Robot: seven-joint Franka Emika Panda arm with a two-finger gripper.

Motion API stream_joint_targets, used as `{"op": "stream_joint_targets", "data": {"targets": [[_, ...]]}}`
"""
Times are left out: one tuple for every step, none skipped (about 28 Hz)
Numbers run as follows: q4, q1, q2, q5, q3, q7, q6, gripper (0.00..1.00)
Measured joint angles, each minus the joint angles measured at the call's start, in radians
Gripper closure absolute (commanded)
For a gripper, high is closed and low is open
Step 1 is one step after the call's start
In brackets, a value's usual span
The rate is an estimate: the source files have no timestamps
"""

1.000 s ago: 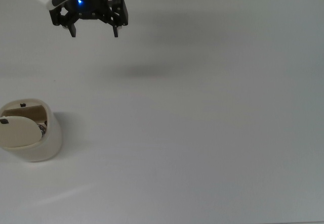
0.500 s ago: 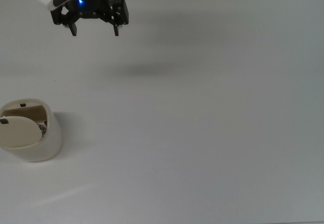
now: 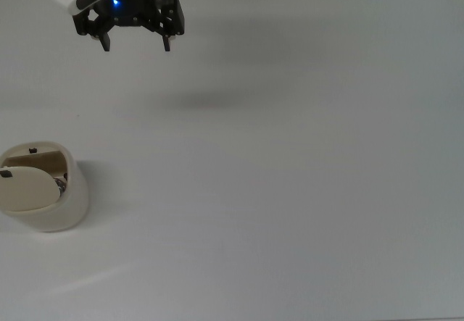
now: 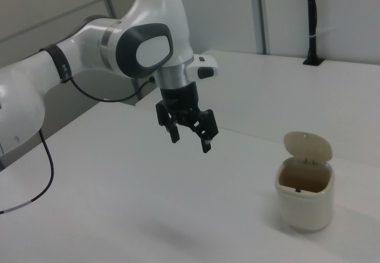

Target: Open the trash can

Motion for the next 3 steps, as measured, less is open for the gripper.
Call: {"op": "stream_joint_targets", "data": {"targets": [[0.000,0.000,0.000,0.000,0.000,0.000,0.000,0.00],[0.000,0.000,0.000,0.000,0.000,0.000,0.000,0.00],[0.000,0.000,0.000,0.000,0.000,0.000,0.000,0.00]]}}
